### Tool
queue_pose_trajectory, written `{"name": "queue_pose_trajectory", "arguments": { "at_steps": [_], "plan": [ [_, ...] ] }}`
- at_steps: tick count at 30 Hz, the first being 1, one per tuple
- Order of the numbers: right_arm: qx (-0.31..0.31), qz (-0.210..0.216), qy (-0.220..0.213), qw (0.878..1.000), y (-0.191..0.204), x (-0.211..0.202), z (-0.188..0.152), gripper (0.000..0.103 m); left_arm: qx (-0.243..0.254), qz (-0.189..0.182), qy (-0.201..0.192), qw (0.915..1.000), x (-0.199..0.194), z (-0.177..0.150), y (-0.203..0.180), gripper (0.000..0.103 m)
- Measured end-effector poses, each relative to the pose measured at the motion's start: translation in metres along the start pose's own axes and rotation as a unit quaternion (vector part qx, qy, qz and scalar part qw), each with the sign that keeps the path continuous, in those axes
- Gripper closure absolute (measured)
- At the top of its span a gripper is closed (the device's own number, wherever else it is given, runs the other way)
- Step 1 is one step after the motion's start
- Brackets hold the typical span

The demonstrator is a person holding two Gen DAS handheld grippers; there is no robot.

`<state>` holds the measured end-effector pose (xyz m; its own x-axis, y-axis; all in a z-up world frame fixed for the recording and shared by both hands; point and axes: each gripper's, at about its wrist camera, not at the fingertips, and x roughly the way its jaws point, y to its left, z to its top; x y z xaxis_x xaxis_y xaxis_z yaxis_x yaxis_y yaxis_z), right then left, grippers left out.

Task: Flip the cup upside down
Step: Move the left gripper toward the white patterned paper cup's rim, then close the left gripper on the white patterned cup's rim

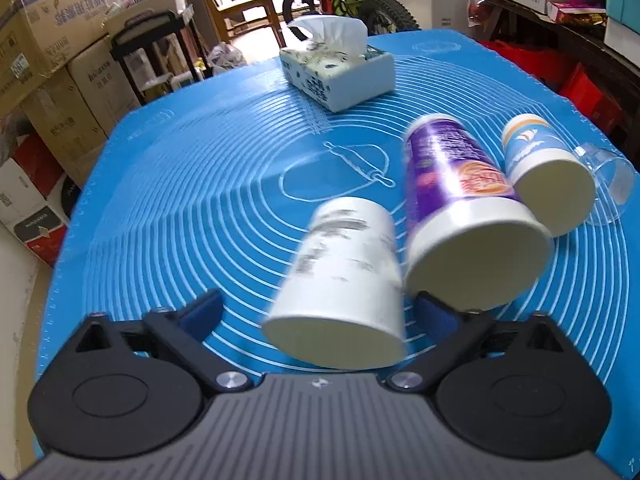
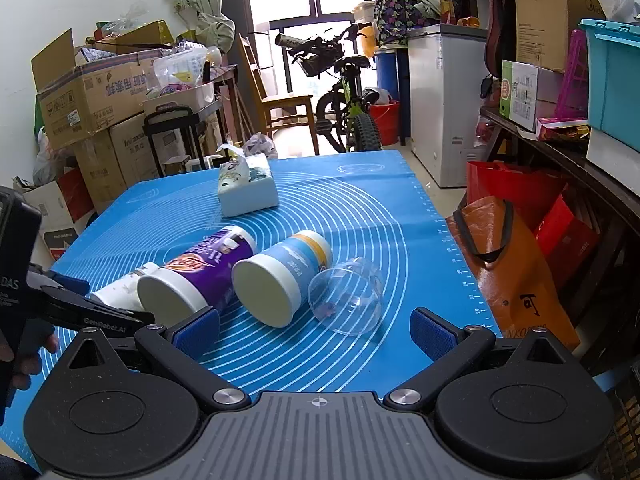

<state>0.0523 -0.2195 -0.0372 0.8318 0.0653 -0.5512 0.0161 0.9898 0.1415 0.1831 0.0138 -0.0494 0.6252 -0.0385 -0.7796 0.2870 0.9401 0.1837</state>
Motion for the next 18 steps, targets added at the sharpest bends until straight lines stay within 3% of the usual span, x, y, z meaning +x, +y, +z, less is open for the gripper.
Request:
{"name": "queue_pose_trajectory", "arguments": {
  "at_steps": [6,9,18],
  "plan": [
    [0.004,0.000,0.000,1.000,-0.002,0.000,0.000,0.003,-0.005,-0.010,-0.004,0.9999,-0.005,-0.003,0.000,0.025],
    [0.003,0.001,0.001,1.000,0.000,-0.001,-0.001,0.003,-0.008,-0.003,-0.002,1.0000,-0.007,-0.003,0.001,0.037],
    [0.001,0.006,-0.004,1.000,0.002,-0.008,-0.001,0.003,-0.012,0.003,-0.002,0.9999,-0.014,-0.010,0.003,0.040]
  ]
}}
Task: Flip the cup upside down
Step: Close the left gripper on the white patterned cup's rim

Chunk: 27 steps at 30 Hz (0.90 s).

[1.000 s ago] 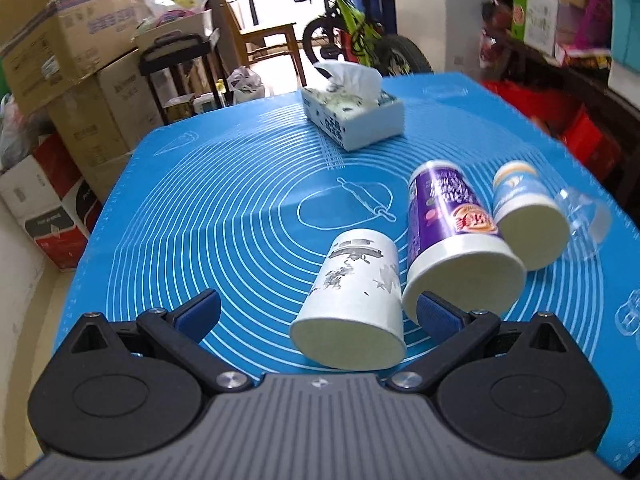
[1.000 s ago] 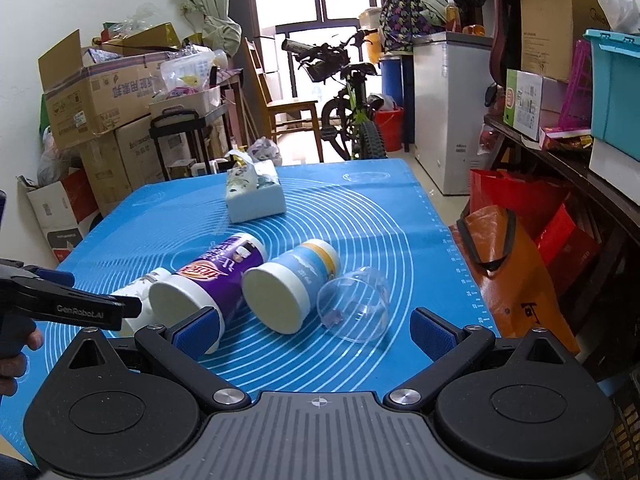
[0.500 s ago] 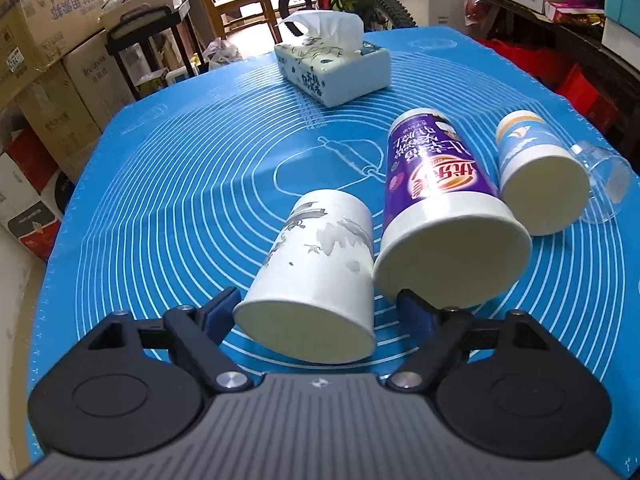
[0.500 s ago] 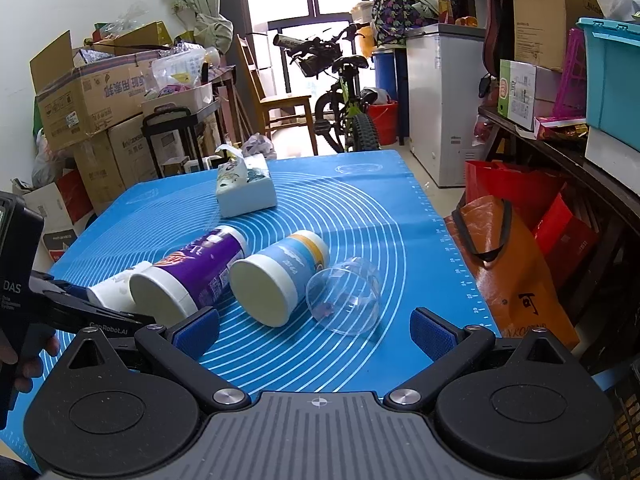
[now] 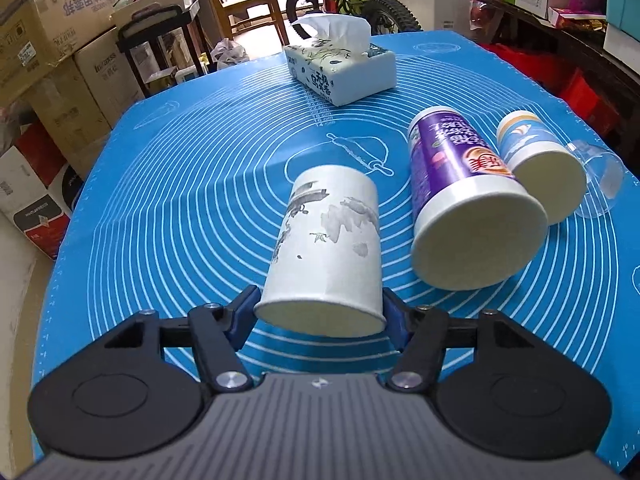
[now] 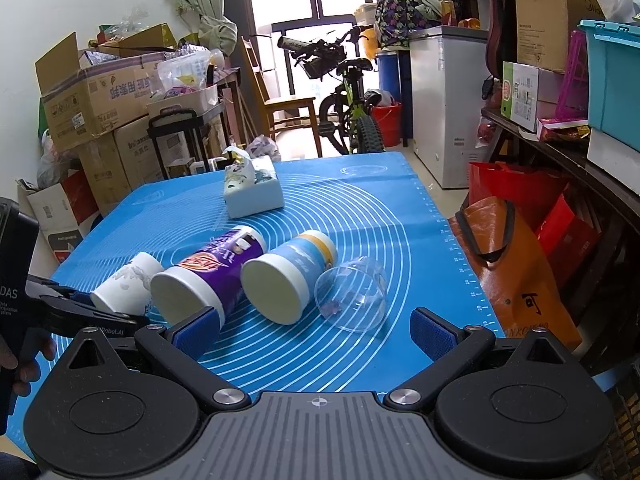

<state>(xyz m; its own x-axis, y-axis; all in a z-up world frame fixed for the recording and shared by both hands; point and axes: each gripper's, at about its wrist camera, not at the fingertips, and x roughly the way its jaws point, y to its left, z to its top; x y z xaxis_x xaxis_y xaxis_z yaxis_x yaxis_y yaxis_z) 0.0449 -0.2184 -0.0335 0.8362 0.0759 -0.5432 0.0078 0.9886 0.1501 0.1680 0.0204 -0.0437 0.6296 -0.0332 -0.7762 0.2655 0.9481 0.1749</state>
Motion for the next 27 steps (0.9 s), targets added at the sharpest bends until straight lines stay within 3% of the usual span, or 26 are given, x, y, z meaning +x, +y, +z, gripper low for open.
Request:
{"name": "queue_pose_trajectory", "arguments": {
  "at_steps": [16,27],
  "plan": [
    [0.002,0.003,-0.013,1.000,0.000,-0.023,-0.002,0.003,-0.006,-0.027,-0.020,0.9994,-0.048,-0.029,-0.020,0.043],
    [0.007,0.016,-0.005,1.000,-0.004,-0.034,-0.012,0.003,-0.017,-0.045,0.009,0.9988,-0.065,-0.059,-0.050,0.043]
  ]
}}
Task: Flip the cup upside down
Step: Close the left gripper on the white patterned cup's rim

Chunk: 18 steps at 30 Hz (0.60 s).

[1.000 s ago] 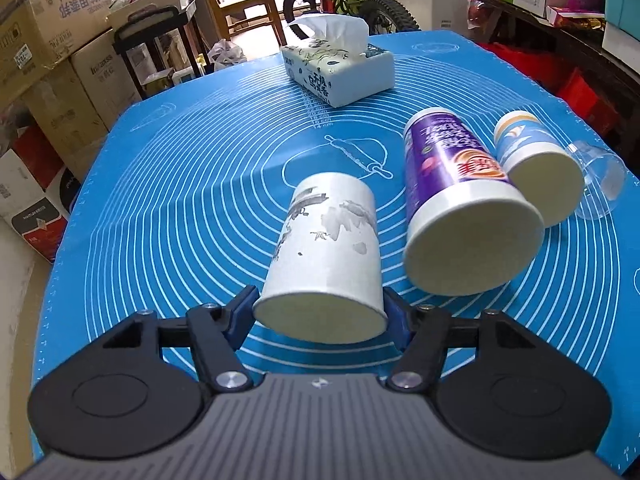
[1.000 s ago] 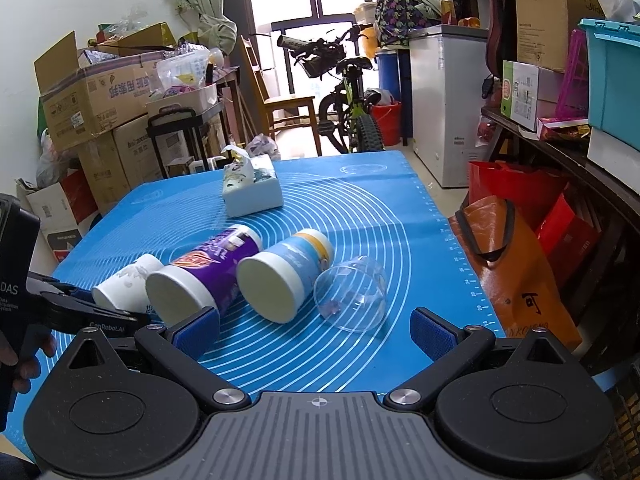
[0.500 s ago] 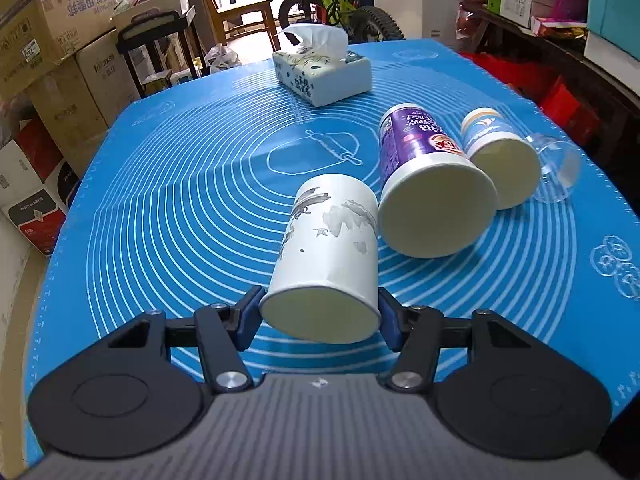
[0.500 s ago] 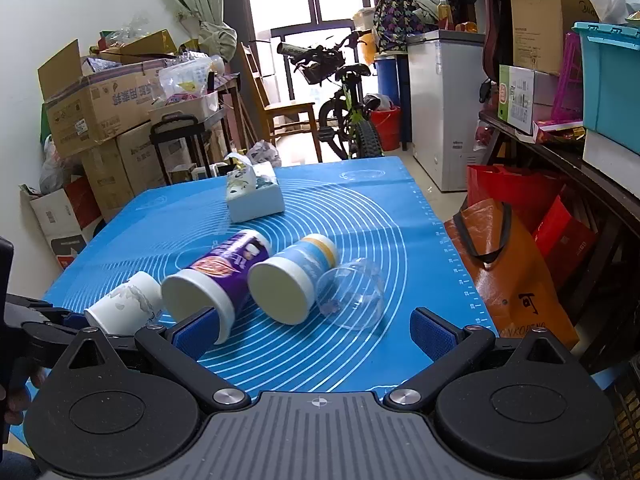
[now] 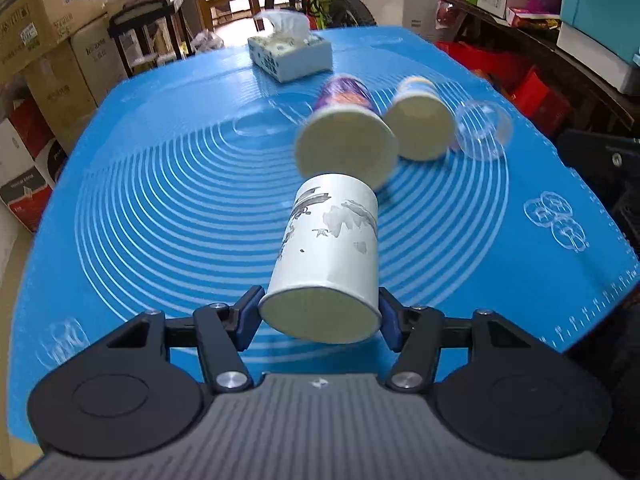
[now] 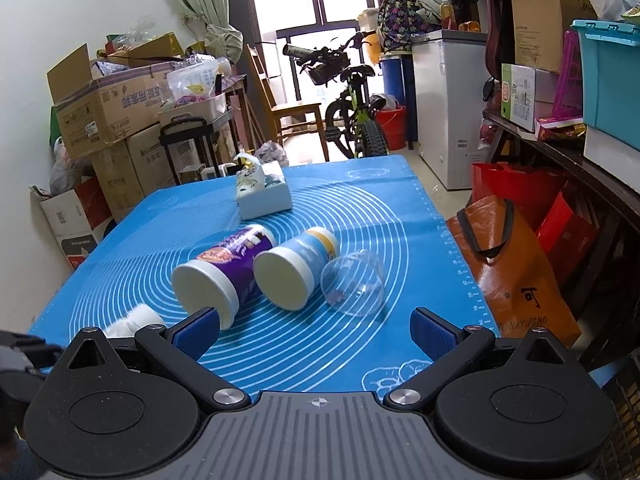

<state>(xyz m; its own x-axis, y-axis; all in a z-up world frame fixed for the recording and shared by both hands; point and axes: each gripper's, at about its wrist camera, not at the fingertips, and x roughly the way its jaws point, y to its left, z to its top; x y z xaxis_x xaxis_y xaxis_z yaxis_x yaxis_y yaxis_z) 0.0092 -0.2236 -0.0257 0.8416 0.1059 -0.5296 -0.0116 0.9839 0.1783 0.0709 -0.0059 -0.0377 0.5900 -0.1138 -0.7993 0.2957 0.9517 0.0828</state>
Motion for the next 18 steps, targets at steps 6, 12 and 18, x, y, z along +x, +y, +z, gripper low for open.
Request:
{"name": "queue_pose_trajectory", "arguments": {
  "at_steps": [6,12,18],
  "plan": [
    [-0.002,0.000,0.015,1.000,-0.0012,-0.0008,-0.0058,0.003,-0.002,0.004,0.006,1.0000,0.0079,-0.0034,-0.0082,0.041],
    [0.001,-0.003,0.022,1.000,-0.0032,-0.0003,-0.0087,0.003,0.002,0.004,0.000,1.0000,0.0071,-0.0027,-0.0096,0.032],
    [-0.003,-0.002,0.025,1.000,-0.0013,0.0004,-0.0082,0.003,-0.002,0.006,-0.005,1.0000,0.0049,-0.0019,-0.0063,0.021]
  ]
}}
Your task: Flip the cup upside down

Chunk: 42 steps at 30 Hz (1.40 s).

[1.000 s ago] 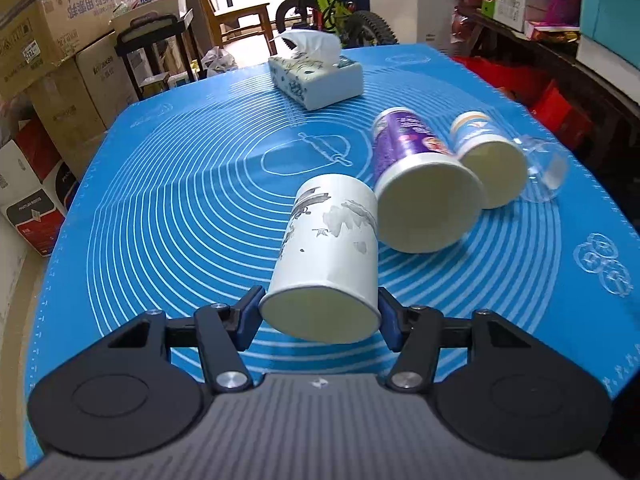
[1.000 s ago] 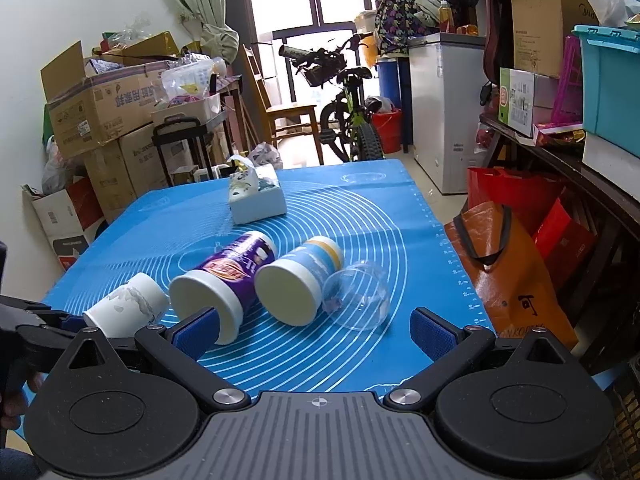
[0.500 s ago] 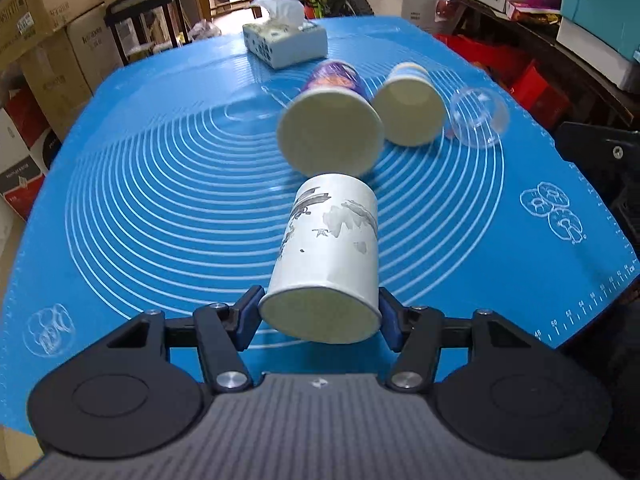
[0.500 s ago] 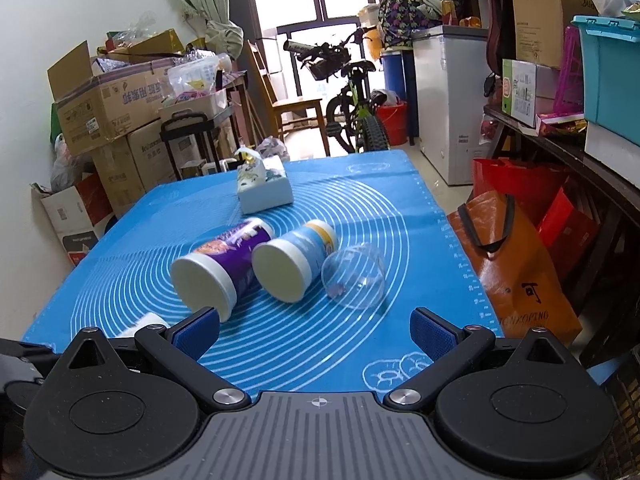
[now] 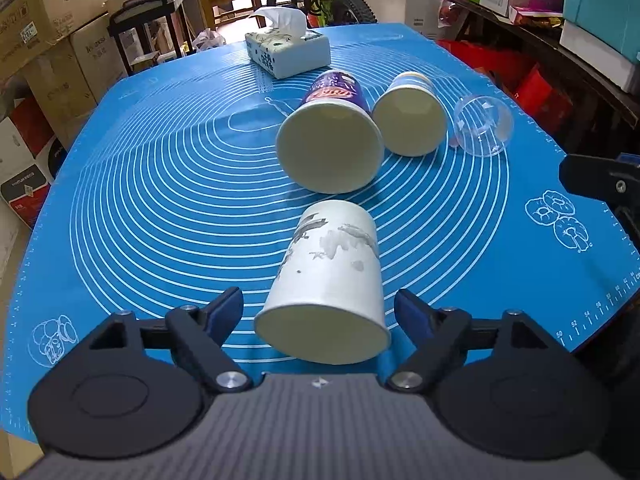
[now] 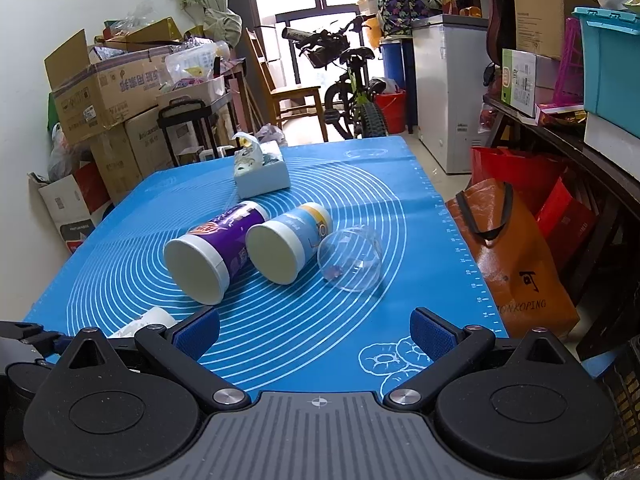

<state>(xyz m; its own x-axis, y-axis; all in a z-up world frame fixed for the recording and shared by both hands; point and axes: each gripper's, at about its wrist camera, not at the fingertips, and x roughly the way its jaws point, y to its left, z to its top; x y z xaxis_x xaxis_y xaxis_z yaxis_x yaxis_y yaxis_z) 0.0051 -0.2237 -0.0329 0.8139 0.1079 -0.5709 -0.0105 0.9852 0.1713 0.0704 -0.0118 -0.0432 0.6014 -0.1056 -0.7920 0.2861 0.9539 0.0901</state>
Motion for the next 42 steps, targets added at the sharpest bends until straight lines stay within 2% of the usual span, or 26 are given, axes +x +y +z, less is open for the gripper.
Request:
{"name": "queue_pose_trajectory", "arguments": {
  "at_steps": [8,13,19,22,26,30,34,38,40,42],
  "plan": [
    [-0.003,0.002,0.005,1.000,0.002,0.002,0.002,0.003,-0.010,-0.013,-0.013,0.9998,-0.008,0.001,0.003,0.016],
    [0.003,0.022,0.024,0.999,0.004,0.005,0.007,0.003,-0.024,-0.031,-0.048,0.9981,-0.030,0.003,0.010,0.011],
    [-0.015,0.058,0.057,0.997,0.034,0.017,0.024,0.003,-0.063,-0.018,-0.092,0.9936,-0.057,0.007,0.037,0.008],
    [-0.008,0.080,0.079,0.994,0.050,0.028,0.031,0.003,-0.077,0.011,-0.103,0.9916,-0.060,0.008,0.055,0.007],
    [0.027,0.114,0.130,0.985,0.070,0.054,0.039,0.003,-0.102,0.064,-0.112,0.9864,-0.054,0.003,0.082,0.007],
    [0.073,0.137,0.183,0.971,0.086,0.086,0.038,0.003,-0.144,0.097,-0.103,0.9795,-0.045,0.000,0.110,0.007],
    [0.106,0.139,0.232,0.957,0.097,0.115,0.034,0.006,-0.166,0.103,-0.097,0.9759,-0.043,-0.004,0.127,0.007],
    [0.128,0.130,0.265,0.947,0.102,0.136,0.027,0.009,-0.158,0.105,-0.091,0.9775,-0.040,-0.008,0.133,0.007],
    [0.131,0.129,0.283,0.941,0.105,0.144,0.022,0.015,-0.157,0.103,-0.089,0.9781,-0.037,-0.008,0.133,0.007],
    [0.126,0.126,0.289,0.940,0.109,0.148,0.020,0.018,-0.156,0.097,-0.088,0.9790,-0.036,-0.012,0.134,0.007]
  ]
}}
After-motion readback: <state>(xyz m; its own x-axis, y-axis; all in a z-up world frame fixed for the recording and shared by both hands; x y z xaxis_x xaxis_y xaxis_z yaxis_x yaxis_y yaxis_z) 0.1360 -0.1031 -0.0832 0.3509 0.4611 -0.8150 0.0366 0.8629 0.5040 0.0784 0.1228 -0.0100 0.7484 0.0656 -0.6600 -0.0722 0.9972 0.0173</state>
